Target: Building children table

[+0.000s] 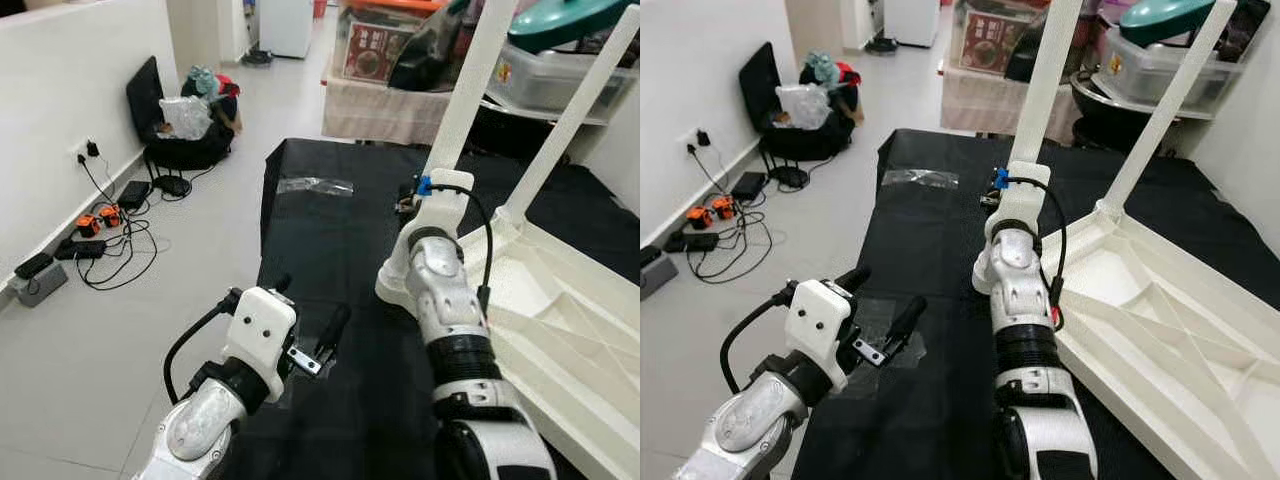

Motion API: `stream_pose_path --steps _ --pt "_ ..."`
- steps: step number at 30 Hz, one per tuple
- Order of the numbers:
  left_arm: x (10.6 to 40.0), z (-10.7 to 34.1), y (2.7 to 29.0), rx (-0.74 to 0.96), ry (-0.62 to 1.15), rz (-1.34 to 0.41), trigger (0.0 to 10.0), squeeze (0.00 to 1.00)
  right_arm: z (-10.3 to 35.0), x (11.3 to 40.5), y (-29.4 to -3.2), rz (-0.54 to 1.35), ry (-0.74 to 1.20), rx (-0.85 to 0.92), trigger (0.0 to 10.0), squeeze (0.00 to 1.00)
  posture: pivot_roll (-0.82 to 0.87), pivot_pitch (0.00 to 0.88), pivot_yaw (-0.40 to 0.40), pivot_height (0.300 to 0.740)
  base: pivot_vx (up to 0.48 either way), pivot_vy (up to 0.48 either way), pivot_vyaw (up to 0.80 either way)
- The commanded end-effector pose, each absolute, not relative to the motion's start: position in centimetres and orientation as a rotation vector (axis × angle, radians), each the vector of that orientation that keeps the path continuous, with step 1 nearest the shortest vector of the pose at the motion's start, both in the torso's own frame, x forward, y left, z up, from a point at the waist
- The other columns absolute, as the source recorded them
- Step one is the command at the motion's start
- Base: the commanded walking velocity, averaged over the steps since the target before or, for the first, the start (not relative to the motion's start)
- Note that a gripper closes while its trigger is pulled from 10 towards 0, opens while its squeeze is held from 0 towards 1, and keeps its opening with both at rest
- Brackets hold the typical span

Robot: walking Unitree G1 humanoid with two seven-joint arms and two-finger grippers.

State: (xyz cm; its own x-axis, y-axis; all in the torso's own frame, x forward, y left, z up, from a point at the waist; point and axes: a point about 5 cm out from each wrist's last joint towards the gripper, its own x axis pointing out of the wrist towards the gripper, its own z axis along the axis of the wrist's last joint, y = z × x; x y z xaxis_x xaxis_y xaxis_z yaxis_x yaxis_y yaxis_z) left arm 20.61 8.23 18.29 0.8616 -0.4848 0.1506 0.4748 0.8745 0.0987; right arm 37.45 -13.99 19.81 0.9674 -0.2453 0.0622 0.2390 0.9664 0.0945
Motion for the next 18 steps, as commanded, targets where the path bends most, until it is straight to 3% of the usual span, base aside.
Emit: stream_pose_path --steps 1,2,3,4,5,10,11,18 --pt "20.4 18.3 8.1 0.057 -0.169 -0.503 10.0 0.0 19.5 37.2 -14.2 -0.284 -0.06 0.101 0.0 0.0 0.1 0.002 -0.111 0.74 0.0 0.0 0.0" --pt "20.4 18.3 8.1 0.057 -0.169 -0.503 10.0 0.0 19.5 37.2 -14.2 -0.284 -0.06 0.101 0.0 0.0 0.1 0.002 -0.111 0.74 0.0 0.0 0.0" --pt "20.5 18.3 8.1 0.058 -0.169 -0.503 10.0 0.0 19.6 37.3 -13.5 -0.246 -0.066 0.111 10.0 0.0 0.1 0.004 -0.111 0.74 0.0 0.0 0.0" --pt "20.5 18.3 8.2 0.059 -0.168 -0.503 10.0 0.0 20.0 37.5 -12.8 -0.176 -0.094 0.121 10.0 0.0 0.1 0.004 -0.109 0.74 0.0 0.0 0.0" --pt "20.5 18.3 8.2 0.06 -0.167 -0.503 10.0 0.0 20.4 37.4 -12.4 -0.142 -0.118 0.123 10.0 1.0 0.1 0.004 -0.109 0.74 0.0 0.0 0.0" --pt "20.5 18.2 8.1 0.058 -0.166 -0.504 10.0 0.0 21.0 37.6 -12.7 -0.082 -0.153 0.1 10.0 1.0 0.1 0.004 -0.109 0.74 0.0 0.0 0.0" --pt "20.5 18.2 8.1 0.058 -0.167 -0.505 10.0 0.0 21.1 37.9 -12.9 -0.029 -0.136 0.106 10.0 0.0 0.1 0.004 -0.109 0.74 0.0 0.0 0.0" --pt "20.6 18.3 8.1 0.058 -0.169 -0.504 10.0 0.0 21.1 38.6 -13.3 0.139 -0.086 0.108 10.0 0.0 0.09 0.005 -0.108 0.74 0.0 0.0 0.0"
